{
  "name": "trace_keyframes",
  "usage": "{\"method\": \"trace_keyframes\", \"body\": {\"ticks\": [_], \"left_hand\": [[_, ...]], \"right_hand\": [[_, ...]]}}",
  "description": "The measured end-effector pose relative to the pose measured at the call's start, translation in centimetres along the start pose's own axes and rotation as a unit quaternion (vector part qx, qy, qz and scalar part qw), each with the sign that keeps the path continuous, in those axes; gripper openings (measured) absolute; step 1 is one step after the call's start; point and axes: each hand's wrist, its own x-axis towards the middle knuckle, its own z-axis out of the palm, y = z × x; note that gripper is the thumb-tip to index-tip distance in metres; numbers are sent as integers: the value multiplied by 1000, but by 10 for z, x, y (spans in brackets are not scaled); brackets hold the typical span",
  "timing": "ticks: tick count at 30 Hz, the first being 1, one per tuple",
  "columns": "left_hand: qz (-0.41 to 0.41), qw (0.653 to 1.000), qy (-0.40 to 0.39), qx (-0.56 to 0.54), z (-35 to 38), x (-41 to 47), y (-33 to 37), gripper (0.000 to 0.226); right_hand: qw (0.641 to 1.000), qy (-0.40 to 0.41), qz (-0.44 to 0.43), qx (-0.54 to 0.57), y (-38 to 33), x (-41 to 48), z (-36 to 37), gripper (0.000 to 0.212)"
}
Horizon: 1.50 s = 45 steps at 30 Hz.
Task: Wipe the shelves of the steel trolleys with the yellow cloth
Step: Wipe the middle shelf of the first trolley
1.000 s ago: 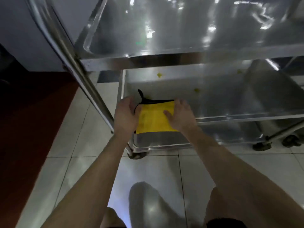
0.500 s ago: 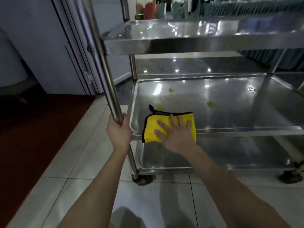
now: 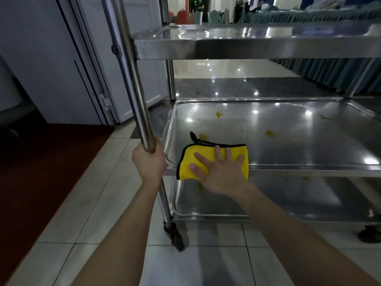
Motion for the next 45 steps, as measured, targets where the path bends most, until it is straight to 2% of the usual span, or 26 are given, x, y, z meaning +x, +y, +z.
{"method": "trace_keyframes", "body": {"ticks": [7, 12, 19, 24, 28, 34, 36, 38, 39, 41, 42, 45], "left_hand": [[4, 999, -17, -34, 5, 15, -20, 48], [13, 999, -21, -35, 4, 17, -28, 54], [-3, 1000, -13, -13, 1, 15, -20, 46], [-23, 999, -30, -17, -2, 13, -14, 42], [-47, 998, -48, 1, -6, 16, -18, 42], [-44, 996, -49, 57, -9, 11, -4, 41], [-18, 994, -11, 104, -15, -6, 3, 38], [100, 977, 80, 169, -20, -33, 5, 47], [184, 958, 95, 196, -18, -49, 9, 47], [303, 924, 18, 231, 1, -74, 16, 40], [323, 911, -41, 254, 18, -82, 21, 37], [253, 892, -187, 324, 74, -85, 40, 44]], "right_hand": [[1000, -22, 9, 6, -16, 120, -6, 91], [999, -32, 14, -16, -41, 197, -16, 90], [998, -54, -8, -9, -52, 149, -4, 94], [998, -62, -26, -2, -49, 104, -1, 77], [997, -73, -21, 11, -1, 85, -9, 75], [991, -68, 108, 34, 155, 40, -26, 76], [990, -69, 118, 32, 178, 30, -28, 78], [991, -62, 113, 30, 177, 26, -26, 81], [992, -55, 112, 28, 173, 25, -26, 83], [993, -44, 108, 23, 166, 22, -27, 87], [993, -43, 105, 20, 164, 20, -27, 90], [995, -42, 93, 13, 161, 14, -30, 96]]}}
